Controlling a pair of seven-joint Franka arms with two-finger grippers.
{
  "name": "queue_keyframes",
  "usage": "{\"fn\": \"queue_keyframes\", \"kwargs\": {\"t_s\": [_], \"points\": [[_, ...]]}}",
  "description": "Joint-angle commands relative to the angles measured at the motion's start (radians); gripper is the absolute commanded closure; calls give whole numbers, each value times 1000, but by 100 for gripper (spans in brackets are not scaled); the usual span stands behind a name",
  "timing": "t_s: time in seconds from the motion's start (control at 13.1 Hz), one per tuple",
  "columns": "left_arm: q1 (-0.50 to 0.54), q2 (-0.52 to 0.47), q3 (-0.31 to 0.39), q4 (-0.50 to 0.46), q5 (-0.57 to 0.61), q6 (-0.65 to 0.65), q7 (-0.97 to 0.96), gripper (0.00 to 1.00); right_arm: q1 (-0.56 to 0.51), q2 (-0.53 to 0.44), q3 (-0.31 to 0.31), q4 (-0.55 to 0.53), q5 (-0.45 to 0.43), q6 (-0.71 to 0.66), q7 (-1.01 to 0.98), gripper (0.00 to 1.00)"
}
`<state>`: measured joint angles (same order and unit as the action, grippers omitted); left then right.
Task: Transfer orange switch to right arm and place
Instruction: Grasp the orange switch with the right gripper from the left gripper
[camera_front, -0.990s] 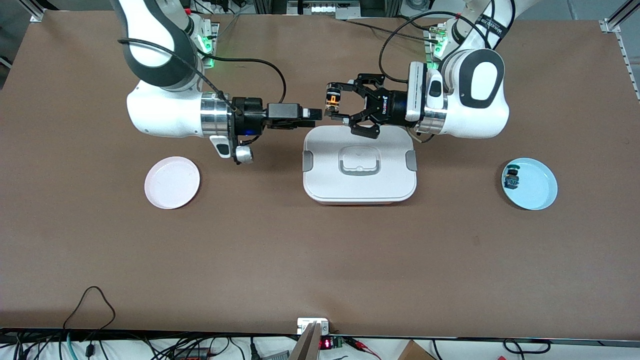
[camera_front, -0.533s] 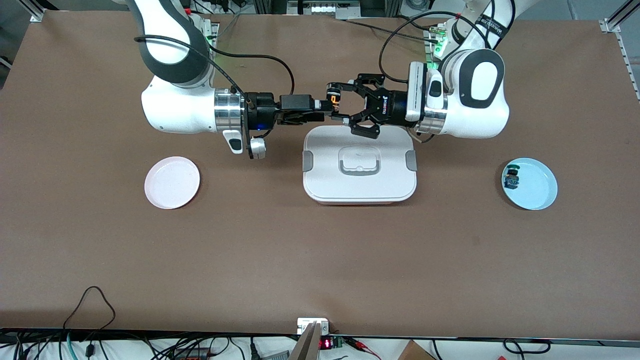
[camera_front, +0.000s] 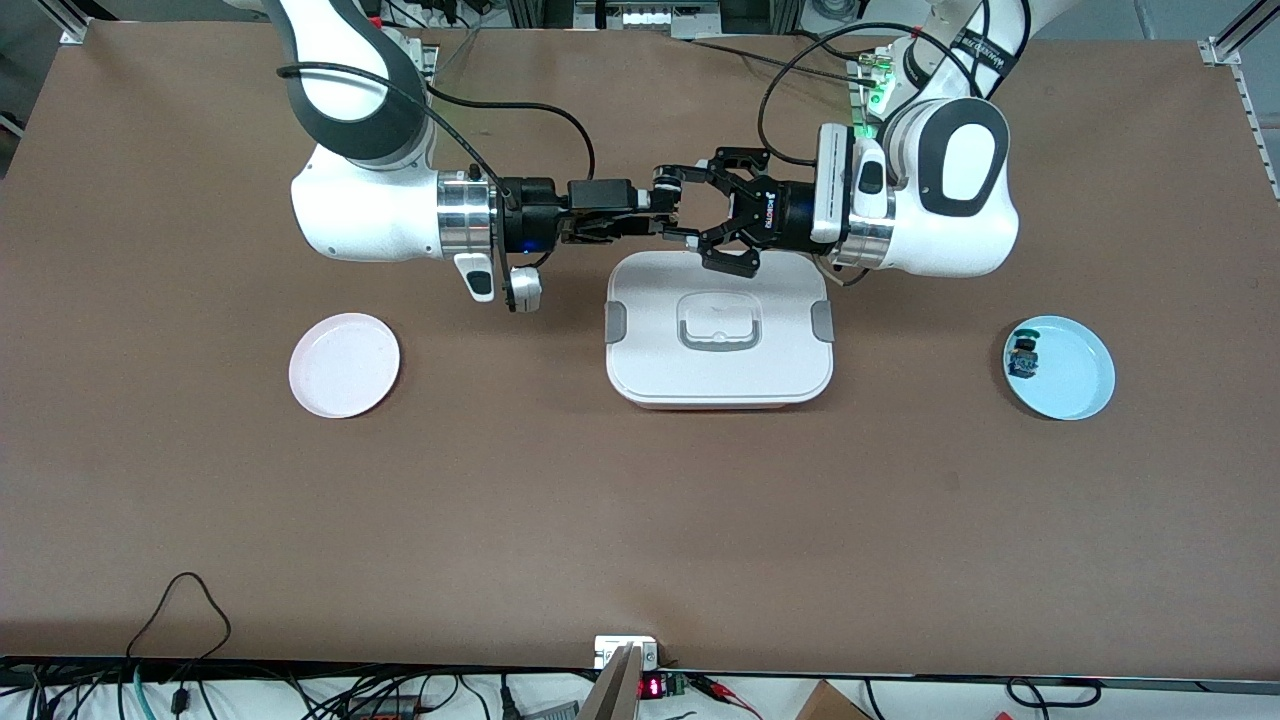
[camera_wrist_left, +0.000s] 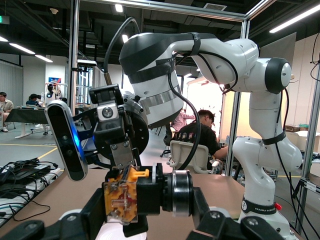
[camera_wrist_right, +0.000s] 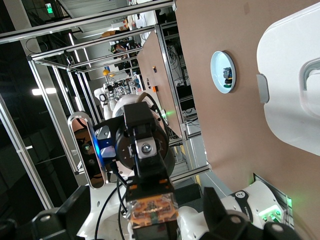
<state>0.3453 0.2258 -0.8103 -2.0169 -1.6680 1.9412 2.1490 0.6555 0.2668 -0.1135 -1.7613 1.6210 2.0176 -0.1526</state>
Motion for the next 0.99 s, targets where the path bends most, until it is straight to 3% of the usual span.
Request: {"fn": "queue_keyframes", "kwargs": {"t_s": [0.0, 0.15, 0.3, 0.46, 0.61, 0.91], "points": [[14, -28, -7, -13, -29, -1, -6, 100, 12, -23, -5, -27, 22, 3, -25, 3], [14, -28, -7, -11, -29, -1, -6, 100, 12, -23, -5, -27, 20, 3, -25, 7], [14, -28, -6, -13, -29, -1, -6, 100, 13, -23, -5, -27, 20, 3, -27, 18], [14, -28, -7, -13, -29, -1, -6, 100, 13, -34, 0, -27, 20, 3, -25, 37], [14, -28, -7, -13, -29, -1, -6, 100, 13, -38, 1, -26, 20, 6, -13, 66], [14, -28, -7, -11, -29, -1, -6, 100, 10, -38, 1, -23, 19, 10, -24, 83]]}}
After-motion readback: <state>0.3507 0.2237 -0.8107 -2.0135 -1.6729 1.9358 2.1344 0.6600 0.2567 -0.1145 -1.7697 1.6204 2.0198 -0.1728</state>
